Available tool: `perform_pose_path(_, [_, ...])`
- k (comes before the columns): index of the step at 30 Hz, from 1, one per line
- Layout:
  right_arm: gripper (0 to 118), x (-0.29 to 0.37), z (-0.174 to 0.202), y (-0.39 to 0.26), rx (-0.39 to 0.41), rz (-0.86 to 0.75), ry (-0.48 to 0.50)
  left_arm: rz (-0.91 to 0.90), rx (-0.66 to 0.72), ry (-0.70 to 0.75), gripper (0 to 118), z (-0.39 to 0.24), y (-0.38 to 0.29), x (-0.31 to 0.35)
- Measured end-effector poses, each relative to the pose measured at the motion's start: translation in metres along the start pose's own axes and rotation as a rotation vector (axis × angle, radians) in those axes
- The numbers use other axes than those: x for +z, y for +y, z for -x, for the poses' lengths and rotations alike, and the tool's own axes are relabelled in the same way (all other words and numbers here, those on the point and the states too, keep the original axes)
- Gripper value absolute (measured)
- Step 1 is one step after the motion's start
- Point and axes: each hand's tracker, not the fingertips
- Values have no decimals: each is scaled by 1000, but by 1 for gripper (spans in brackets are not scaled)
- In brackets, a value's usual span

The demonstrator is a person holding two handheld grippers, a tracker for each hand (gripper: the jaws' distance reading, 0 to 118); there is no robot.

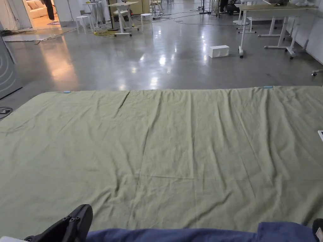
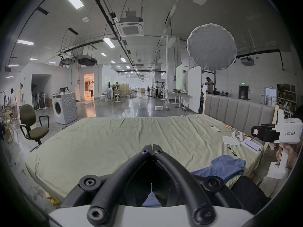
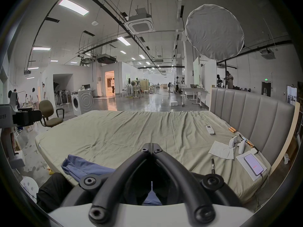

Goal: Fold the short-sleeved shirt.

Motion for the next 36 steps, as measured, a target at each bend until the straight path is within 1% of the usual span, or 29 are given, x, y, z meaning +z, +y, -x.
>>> perform_pose_path(4, [0, -2, 0, -4, -6, 22, 5, 47, 67, 15, 0, 20, -7, -5])
perform_pose_path(5, [0, -2, -1, -6, -8, 28, 7, 43, 123, -5, 0, 27, -9, -7])
perform_pose_path(7, [0, -4, -3, -13, -20, 47, 14, 72, 139, -2, 0, 43, -18, -15])
perform_pose_path(8, [0, -4, -4, -15, -28, 58, 16, 121, 151, -9, 0, 53, -23, -22])
perform_pose_path(10, [0, -8, -6, -22, -56, 90, 25, 263, 245, -64, 1, 76, -39, -45])
perform_pose_path(11, [0, -10, -4, -23, -71, 106, 30, 341, 333, -131, 9, 90, -52, -59])
perform_pose_path(12, [0, -12, -4, -27, -91, 126, 35, 372, 427, -228, 28, 103, -68, -72])
perform_pose_path(13, [0, -14, -5, -29, -102, 139, 40, 385, 487, -267, 69, 110, -85, -82])
perform_pose_path(14, [0, -15, -6, -32, -113, 159, 48, 396, 513, -245, 96, 114, -99, -92])
perform_pose_path(15, [0, -16, -4, -32, -112, 164, 47, 439, 531, -240, 111, 119, -113, -105])
perform_pose_path(16, [0, -15, -3, -33, -110, 169, 44, 470, 538, -224, 111, 126, -127, -116])
perform_pose_path(17, [0, -14, -3, -34, -107, 178, 42, 479, 570, -215, 112, 133, -140, -128])
perform_pose_path(21, [0, -13, -2, -34, -107, 200, 41, 638, 712, -175, 112, 153, -183, -174])
perform_pose_path(22, [0, -13, -3, -35, -112, 204, 38, 677, 749, -163, 109, 154, -191, -182])
perform_pose_path(23, [0, -13, -2, -34, -120, 204, 35, 730, 770, -133, 104, 153, -195, -188])
perform_pose_path(24, [0, -13, -3, -35, -131, 206, 33, 732, 772, -125, 100, 149, -190, -187])
perform_pose_path(25, [0, -14, -3, -35, -141, 208, 31, 681, 747, -151, 93, 147, -183, -184])
perform_pose_path(26, [0, -15, -4, -37, -152, 206, 31, 638, 760, -218, 85, 146, -180, -185])
perform_pose_path(27, [0, -16, -4, -37, -167, 206, 34, 640, 811, -260, 79, 145, -182, -188])
perform_pose_path(28, [0, -19, -5, -39, -179, 211, 41, 664, 840, -247, 77, 142, -186, -193])
perform_pose_path(29, [0, -21, -5, -39, -185, 218, 45, 692, 854, -215, 70, 140, -192, -197])
perform_pose_path(30, [0, -22, -5, -39, -184, 224, 44, 679, 858, -195, 51, 139, -197, -197])
perform_pose_path(31, [0, -22, -5, -39, -179, 226, 45, 660, 877, -188, 8, 139, -199, -196])
perform_pose_path(32, [0, -21, -5, -38, -172, 227, 49, 663, 932, -174, 9, 139, -202, -198])
perform_pose_path(33, [0, -20, -5, -37, -166, 227, 53, 673, 1015, -200, 9, 139, -209, -198])
perform_pose_path(34, [0, -18, -6, -37, -161, 225, 56, 660, 1057, -202, 9, 138, -212, -196])
perform_pose_path(35, [0, -17, -8, -36, -158, 225, 58, 651, 1085, -206, 9, 136, -211, -193])
perform_pose_path(36, [0, -16, -9, -36, -155, 227, 56, 644, 1067, -201, 9, 137, -206, -190])
